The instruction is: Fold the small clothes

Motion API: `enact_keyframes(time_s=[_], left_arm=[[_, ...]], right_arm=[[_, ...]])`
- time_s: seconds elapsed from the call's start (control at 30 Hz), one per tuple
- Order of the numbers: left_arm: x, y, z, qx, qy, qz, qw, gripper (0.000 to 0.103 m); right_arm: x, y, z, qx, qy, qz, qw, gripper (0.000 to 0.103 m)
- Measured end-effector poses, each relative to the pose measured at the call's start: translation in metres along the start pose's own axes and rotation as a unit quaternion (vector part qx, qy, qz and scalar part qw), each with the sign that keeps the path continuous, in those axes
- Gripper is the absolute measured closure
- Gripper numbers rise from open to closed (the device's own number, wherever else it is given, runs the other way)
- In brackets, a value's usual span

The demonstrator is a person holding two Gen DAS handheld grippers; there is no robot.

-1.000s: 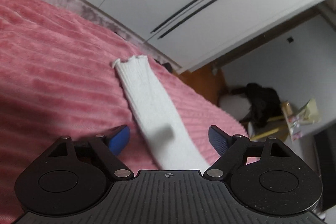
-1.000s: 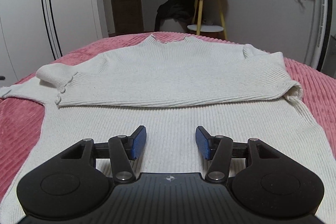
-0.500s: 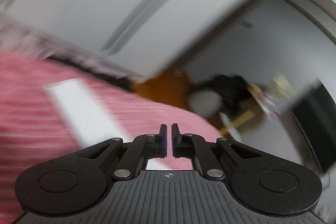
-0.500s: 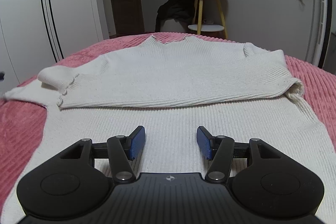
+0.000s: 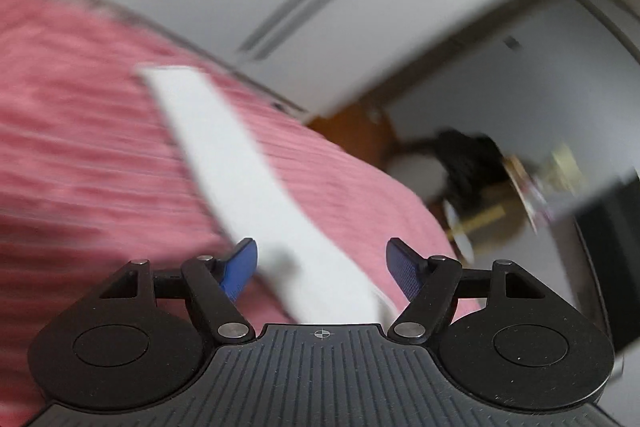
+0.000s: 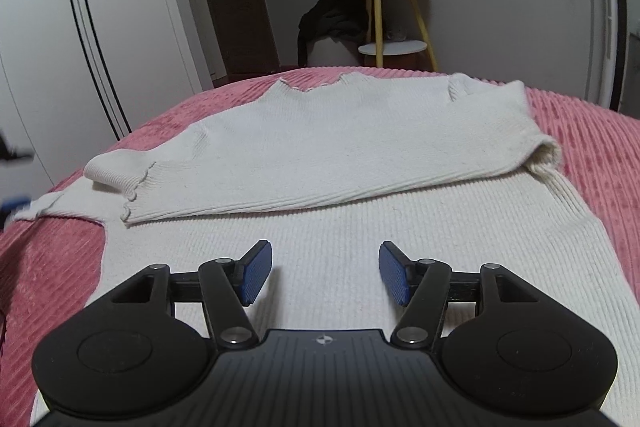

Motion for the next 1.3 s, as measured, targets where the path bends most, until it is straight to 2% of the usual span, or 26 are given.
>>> enact_keyframes(time_s=[0.17,0.27,0.33,0.4,0.43,0.47,0.5,0.53,0.57,0.67,0.77,0.8,0.87,0.93,1.0,1.03,1.1,1.13,1.17,1.2,1.23,1.3], left_arm=[[0.013,0.022,0.027,-0.023,-0.026,0.032,0.9989,0.027],[0.025,0.033,0.044,-0.054,-0.022,0.023,0.998,0.027],[0.032,0.037,0.054,-0.087,-0.02,0.0,0.996,0.027],[0.041,0.038,0.058,-0.098,-0.011,-0.008,0.9951,0.032],[0.042,0.039,0.061,-0.097,-0.01,-0.004,0.9952,0.048],[0.043,0.04,0.063,-0.101,-0.009,-0.001,0.9949,0.071],[0.046,0.044,0.064,-0.112,-0.005,0.004,0.9937,0.085],[0.048,0.047,0.064,-0.125,0.0,0.007,0.9921,0.094],[0.049,0.048,0.063,-0.129,0.0,0.009,0.9917,0.095],[0.039,0.027,0.058,-0.068,-0.011,-0.016,0.9975,0.095],[0.03,-0.025,0.033,0.03,0.003,-0.059,0.9978,0.094],[0.026,-0.048,0.017,0.068,0.013,-0.076,0.9947,0.094],[0.017,-0.093,-0.028,0.138,0.048,-0.119,0.9821,0.094],[0.013,-0.131,-0.087,0.217,0.091,-0.146,0.9608,0.094],[0.013,-0.15,-0.15,0.273,0.143,-0.158,0.9382,0.093],[0.017,-0.152,-0.18,0.299,0.172,-0.148,0.9269,0.09],[0.018,-0.145,-0.233,0.358,0.214,-0.135,0.8986,0.076],[0.017,-0.137,-0.25,0.384,0.225,-0.125,0.8868,0.06],[0.012,-0.129,-0.259,0.397,0.228,-0.116,0.8811,0.045],[0.008,-0.122,-0.259,0.398,0.225,-0.113,0.882,0.041],[0.005,-0.113,-0.252,0.392,0.221,-0.109,0.8864,0.036],[0.002,-0.1,-0.234,0.384,0.204,-0.093,0.8958,0.034]], right_arm=[[0.005,0.004,-0.002,-0.003,0.001,-0.001,1.0,0.038],[0.008,0.009,0.0,-0.015,-0.001,0.0,1.0,0.038],[0.011,0.011,0.0,-0.017,0.0,-0.001,1.0,0.038],[0.012,0.013,0.001,-0.018,0.0,-0.003,1.0,0.038],[0.012,0.013,0.001,-0.019,0.0,-0.004,1.0,0.038],[0.012,0.013,0.001,-0.019,0.0,-0.004,1.0,0.038],[0.011,0.014,0.002,-0.019,0.001,-0.003,1.0,0.038],[0.01,0.014,0.002,-0.02,0.001,-0.002,1.0,0.038],[0.009,0.014,0.002,-0.021,0.002,-0.001,1.0,0.038],[0.003,0.01,0.003,-0.019,0.001,0.001,1.0,0.038],[-0.001,0.003,0.004,-0.009,-0.003,-0.003,1.0,0.038],[-0.003,0.0,0.004,-0.004,-0.005,-0.003,1.0,0.038],[-0.005,-0.004,0.006,0.003,-0.008,-0.008,1.0,0.038],[-0.009,-0.007,0.008,0.009,-0.013,-0.011,1.0,0.038],[-0.013,-0.009,0.012,0.013,-0.019,-0.012,1.0,0.038],[-0.015,-0.01,0.014,0.013,-0.021,-0.011,1.0,0.038],[-0.019,-0.011,0.017,0.012,-0.025,-0.011,1.0,0.038],[-0.021,-0.012,0.019,0.01,-0.027,-0.01,1.0,0.038],[-0.023,-0.014,0.021,0.01,-0.028,-0.01,1.0,0.038],[-0.026,-0.016,0.023,0.01,-0.03,-0.01,0.999,0.038],[-0.027,-0.017,0.025,0.011,-0.031,-0.008,0.999,0.038],[-0.026,-0.018,0.028,0.012,-0.029,-0.002,1.0,0.038]])
Point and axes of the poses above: each gripper's, at about its wrist camera, not at the fingertips, and x roughly the way its jaws point, y to its left, z to its top, the point moved 8 cm from there along x, roughly the way its jaws point, and after that the axes turned 14 degrees about -x, right-handed, at the moved point
